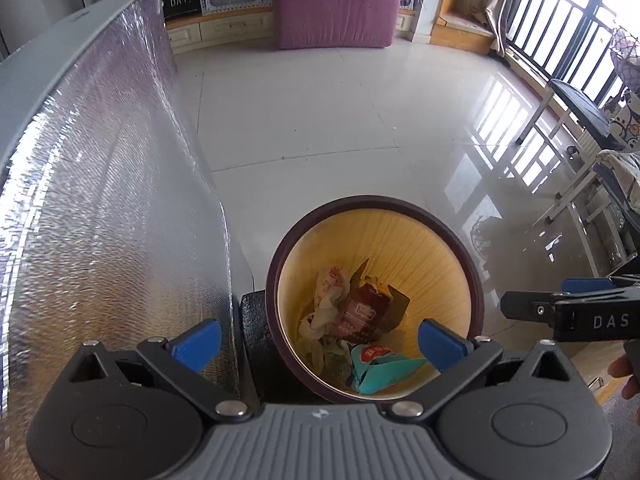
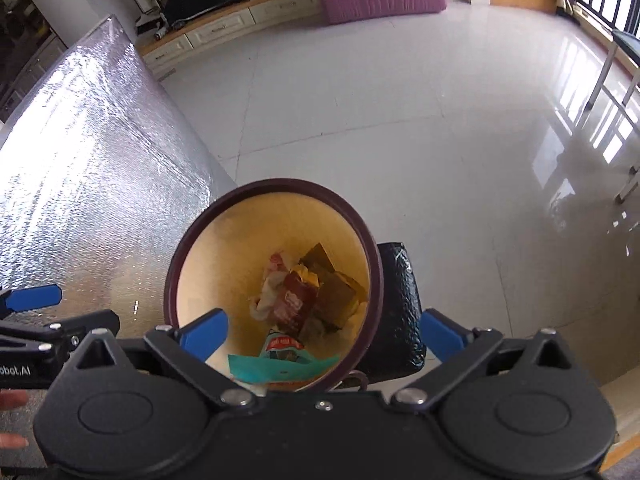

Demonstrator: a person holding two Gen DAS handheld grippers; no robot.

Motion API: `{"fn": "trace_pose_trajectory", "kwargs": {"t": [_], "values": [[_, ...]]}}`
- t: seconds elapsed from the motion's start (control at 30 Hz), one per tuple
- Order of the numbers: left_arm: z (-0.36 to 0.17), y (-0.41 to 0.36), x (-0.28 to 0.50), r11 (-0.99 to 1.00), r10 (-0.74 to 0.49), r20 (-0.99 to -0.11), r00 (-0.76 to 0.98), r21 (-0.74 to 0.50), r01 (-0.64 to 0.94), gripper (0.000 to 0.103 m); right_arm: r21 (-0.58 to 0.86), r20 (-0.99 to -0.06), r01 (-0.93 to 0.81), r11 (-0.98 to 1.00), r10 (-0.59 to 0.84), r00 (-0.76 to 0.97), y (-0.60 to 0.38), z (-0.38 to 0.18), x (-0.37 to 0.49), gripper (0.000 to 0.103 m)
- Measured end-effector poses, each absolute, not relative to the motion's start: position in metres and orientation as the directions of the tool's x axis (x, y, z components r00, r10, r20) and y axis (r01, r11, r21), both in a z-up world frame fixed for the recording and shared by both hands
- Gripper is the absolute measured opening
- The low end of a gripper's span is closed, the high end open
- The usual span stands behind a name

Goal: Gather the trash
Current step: 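Raise both tools from the wastebasket and move them back toward the table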

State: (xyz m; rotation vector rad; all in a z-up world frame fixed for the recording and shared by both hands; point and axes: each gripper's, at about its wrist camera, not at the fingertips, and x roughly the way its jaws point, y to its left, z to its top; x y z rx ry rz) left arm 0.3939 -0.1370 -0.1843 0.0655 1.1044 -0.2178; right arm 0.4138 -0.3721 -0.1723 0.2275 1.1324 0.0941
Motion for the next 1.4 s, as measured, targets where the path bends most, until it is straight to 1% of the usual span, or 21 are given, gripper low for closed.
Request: {"fn": "trace_pose_trajectory", "kwargs": {"t": [0.23, 0.7, 0.97, 1.2, 1.4], "values": [[-0.162, -0.134, 0.378, 0.975, -0.161, -0.875, 0.456, -0.07, 0.21, 0.103, 0.226, -0.863, 0.017, 0.974, 0.192, 0.467, -0.369, -0.144, 0.389, 0.103], [-0.112, -0.112, 0.325, 0.975, -0.204, -0.811, 0.549, -0.117, 0.191, 0.103, 0.201, -0.787, -0.019, 0.979, 0.173, 0.592, -0.355, -0.083, 0.325, 0.103], [-0.086, -0.095, 0.294, 0.977, -0.206, -0.757, 0.62, -0.122, 0.176, 0.103, 0.165, -0.738, -0.047, 0.985, 0.155, 0.657, -0.346, -0.053, 0.292, 0.103], [-0.066, -0.079, 0.261, 0.977, -0.211, -0.694, 0.689, -0.117, 0.181, 0.103, 0.139, -0.682, -0.074, 0.988, 0.15, 0.716, -0.331, -0.033, 0.261, 0.103], [-0.05, -0.058, 0.236, 0.979, -0.204, -0.648, 0.733, -0.122, 0.165, 0.103, 0.128, -0.633, -0.061, 0.99, 0.129, 0.764, -0.324, -0.02, 0.237, 0.103]]}}
